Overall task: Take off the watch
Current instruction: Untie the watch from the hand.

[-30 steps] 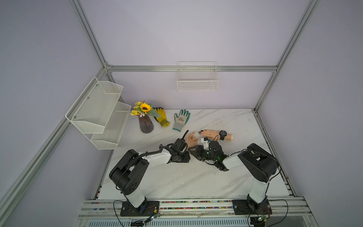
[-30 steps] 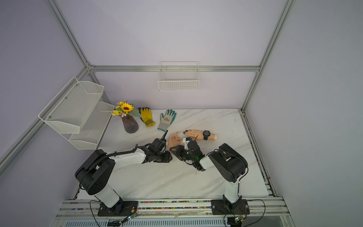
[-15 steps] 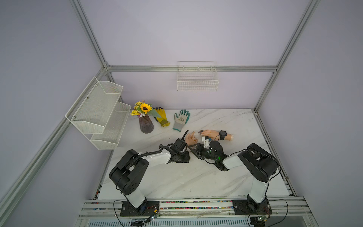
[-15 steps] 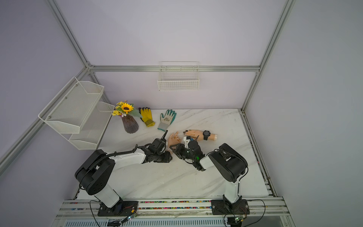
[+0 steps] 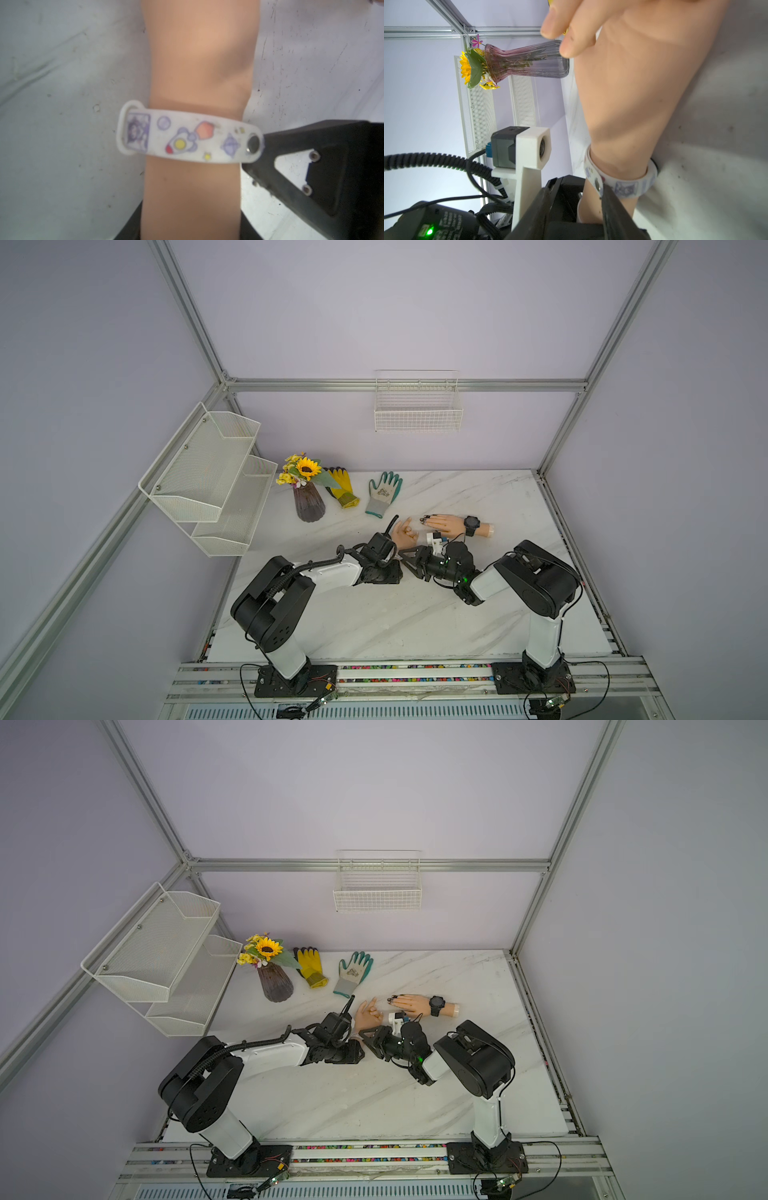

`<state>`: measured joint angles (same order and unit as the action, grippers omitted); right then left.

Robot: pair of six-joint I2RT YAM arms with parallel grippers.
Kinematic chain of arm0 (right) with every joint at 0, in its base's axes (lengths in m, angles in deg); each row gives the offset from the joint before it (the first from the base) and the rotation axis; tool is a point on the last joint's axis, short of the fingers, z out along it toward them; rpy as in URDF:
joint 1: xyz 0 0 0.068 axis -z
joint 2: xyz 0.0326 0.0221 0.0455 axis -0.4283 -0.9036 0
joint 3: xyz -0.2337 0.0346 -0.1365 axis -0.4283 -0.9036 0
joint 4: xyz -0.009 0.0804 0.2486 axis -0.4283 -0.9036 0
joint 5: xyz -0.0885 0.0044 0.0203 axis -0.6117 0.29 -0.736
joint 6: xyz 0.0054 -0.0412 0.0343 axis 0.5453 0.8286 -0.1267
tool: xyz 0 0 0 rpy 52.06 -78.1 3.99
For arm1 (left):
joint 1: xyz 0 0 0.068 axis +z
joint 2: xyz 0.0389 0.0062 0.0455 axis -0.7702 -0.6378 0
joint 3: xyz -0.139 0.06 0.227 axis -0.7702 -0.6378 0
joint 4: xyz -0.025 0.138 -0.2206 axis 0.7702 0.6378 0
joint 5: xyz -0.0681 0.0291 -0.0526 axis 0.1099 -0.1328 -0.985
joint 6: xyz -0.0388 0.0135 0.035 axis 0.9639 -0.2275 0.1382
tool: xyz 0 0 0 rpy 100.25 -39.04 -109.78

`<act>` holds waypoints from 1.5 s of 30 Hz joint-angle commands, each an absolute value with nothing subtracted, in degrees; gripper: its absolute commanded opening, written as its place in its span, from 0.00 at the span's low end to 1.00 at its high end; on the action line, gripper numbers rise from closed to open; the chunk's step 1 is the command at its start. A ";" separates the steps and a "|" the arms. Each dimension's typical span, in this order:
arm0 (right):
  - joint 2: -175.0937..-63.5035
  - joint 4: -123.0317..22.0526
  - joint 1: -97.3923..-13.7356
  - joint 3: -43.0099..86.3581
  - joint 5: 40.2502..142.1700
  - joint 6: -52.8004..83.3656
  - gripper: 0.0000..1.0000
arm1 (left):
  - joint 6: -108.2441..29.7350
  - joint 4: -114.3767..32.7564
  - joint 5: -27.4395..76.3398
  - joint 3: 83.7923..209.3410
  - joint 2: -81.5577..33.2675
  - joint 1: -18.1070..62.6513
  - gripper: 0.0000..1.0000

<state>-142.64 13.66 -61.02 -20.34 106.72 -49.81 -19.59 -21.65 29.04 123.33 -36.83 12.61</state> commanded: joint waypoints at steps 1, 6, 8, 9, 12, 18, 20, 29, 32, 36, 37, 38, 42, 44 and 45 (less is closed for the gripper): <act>-144.34 20.69 -62.01 -17.89 108.19 -49.59 0.36 | -21.33 -12.30 29.12 119.01 -41.45 12.23 0.00; -144.54 17.85 -61.68 -16.15 102.89 -46.34 0.28 | -21.59 -12.69 28.52 118.67 -40.70 12.01 0.00; -144.40 17.50 -61.25 -16.07 101.87 -45.91 0.26 | -21.74 -12.80 28.17 118.67 -40.60 11.80 0.00; -144.50 17.42 -61.11 -16.03 101.59 -45.83 0.26 | -21.81 -13.02 28.11 118.70 -40.49 11.74 0.00; -145.39 17.63 -61.04 -14.88 102.54 -45.15 0.24 | -22.03 -13.25 27.66 118.81 -40.47 11.52 0.00; -145.91 18.42 -61.04 -15.22 102.18 -45.47 0.15 | -22.20 -13.55 27.50 118.92 -40.54 11.44 0.00; -146.14 18.37 -61.04 -15.34 101.58 -45.80 0.14 | -22.20 -13.60 27.23 118.93 -40.47 11.35 0.00; -146.05 18.29 -61.05 -13.51 100.82 -46.30 0.00 | -23.82 -15.57 24.63 118.56 -40.25 10.74 0.00; -145.02 17.75 -60.87 -13.35 101.00 -46.30 0.00 | -24.36 -15.56 24.03 117.86 -40.51 10.62 0.00; -144.45 17.69 -60.69 -12.29 103.54 -47.00 0.00 | -24.17 -13.24 25.01 117.35 -41.92 10.58 0.00; -144.43 17.62 -60.65 -11.90 104.24 -47.29 0.00 | -23.97 -12.81 25.12 117.18 -42.27 10.58 0.00; -144.32 17.62 -60.69 -11.54 105.11 -47.57 0.00 | -23.74 -12.50 25.12 116.93 -42.48 10.57 0.00; -143.34 17.82 -60.65 -10.43 106.71 -49.20 0.00 | -23.97 -10.27 26.00 116.58 -43.96 10.11 0.00; -142.80 17.97 -60.65 -10.26 106.83 -50.52 0.00 | -24.13 -8.94 26.99 116.79 -44.90 9.85 0.00; -142.52 17.98 -60.61 -10.17 106.76 -51.18 0.00 | -24.13 -8.73 27.10 116.73 -45.38 9.71 0.00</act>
<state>-146.11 10.71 -60.61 -14.26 107.16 -49.31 -20.05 -25.08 32.28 121.80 -37.73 12.83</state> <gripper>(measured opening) 0.042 0.418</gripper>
